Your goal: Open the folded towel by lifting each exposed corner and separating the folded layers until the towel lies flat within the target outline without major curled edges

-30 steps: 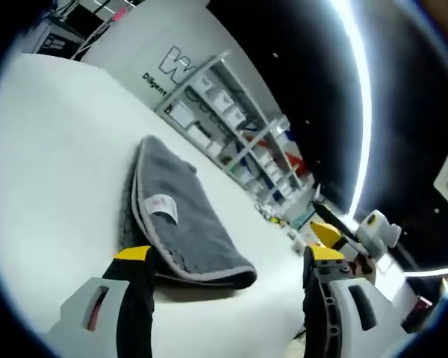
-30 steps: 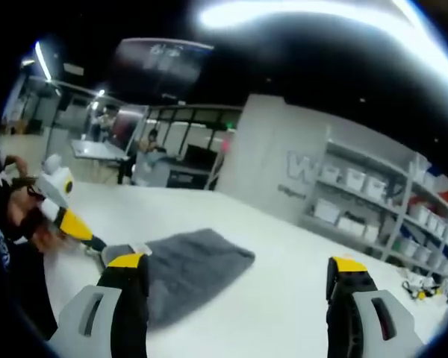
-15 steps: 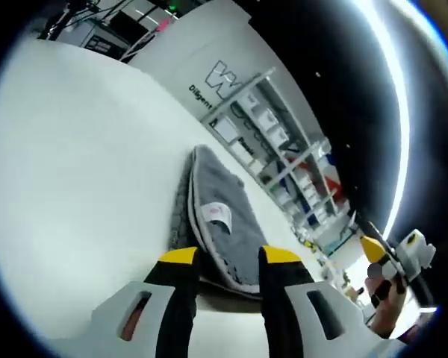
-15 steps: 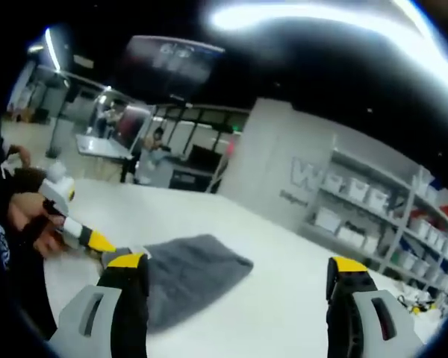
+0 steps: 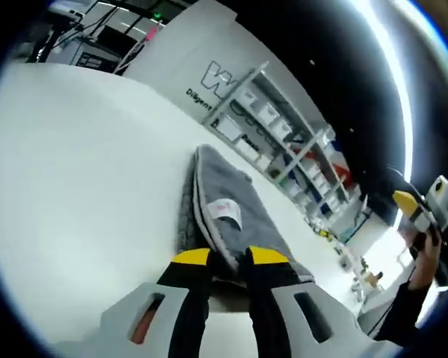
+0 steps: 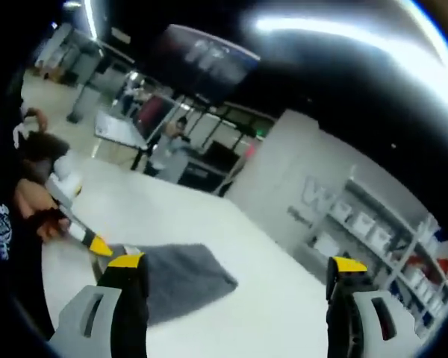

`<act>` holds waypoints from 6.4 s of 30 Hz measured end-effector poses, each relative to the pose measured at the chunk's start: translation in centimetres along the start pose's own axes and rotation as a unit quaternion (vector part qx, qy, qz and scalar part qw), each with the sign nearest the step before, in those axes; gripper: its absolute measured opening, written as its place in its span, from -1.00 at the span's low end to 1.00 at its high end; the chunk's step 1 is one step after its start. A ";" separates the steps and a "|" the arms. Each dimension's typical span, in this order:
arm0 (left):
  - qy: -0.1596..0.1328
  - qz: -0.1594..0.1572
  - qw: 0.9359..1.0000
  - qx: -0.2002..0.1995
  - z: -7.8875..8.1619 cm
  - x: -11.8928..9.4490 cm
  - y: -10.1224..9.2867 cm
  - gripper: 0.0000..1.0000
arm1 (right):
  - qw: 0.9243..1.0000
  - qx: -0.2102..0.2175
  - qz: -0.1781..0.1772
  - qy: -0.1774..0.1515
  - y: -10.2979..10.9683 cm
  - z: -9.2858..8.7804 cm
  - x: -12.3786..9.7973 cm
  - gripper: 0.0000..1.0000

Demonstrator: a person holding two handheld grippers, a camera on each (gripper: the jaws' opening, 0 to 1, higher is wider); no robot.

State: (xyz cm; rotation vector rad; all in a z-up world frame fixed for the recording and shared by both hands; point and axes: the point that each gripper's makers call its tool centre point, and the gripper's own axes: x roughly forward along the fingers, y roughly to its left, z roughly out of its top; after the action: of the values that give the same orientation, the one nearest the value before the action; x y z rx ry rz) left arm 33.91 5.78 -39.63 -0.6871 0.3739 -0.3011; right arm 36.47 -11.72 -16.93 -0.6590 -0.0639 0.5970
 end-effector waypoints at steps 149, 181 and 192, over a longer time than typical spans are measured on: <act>-0.031 -0.140 0.990 -0.005 1.3 -0.5 -2.1 -0.90 | 0.819 -0.184 0.450 0.304 9.0 -10.4 30.5 0.28; -0.033 -0.144 0.989 -0.004 1.7 0.4 -1.8 -0.90 | 0.819 -0.187 0.459 0.288 13.1 -12.5 32.2 -0.44; -0.034 -0.145 0.989 -0.004 1.7 0.1 -1.9 -0.90 | 0.809 -0.193 0.463 0.305 13.2 -14.1 32.4 -0.48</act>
State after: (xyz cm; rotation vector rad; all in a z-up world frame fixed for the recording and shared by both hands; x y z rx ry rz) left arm 34.44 5.26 -37.19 -0.7593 0.2096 -0.5501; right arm 60.18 6.20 -40.10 -1.2687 0.8115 1.3018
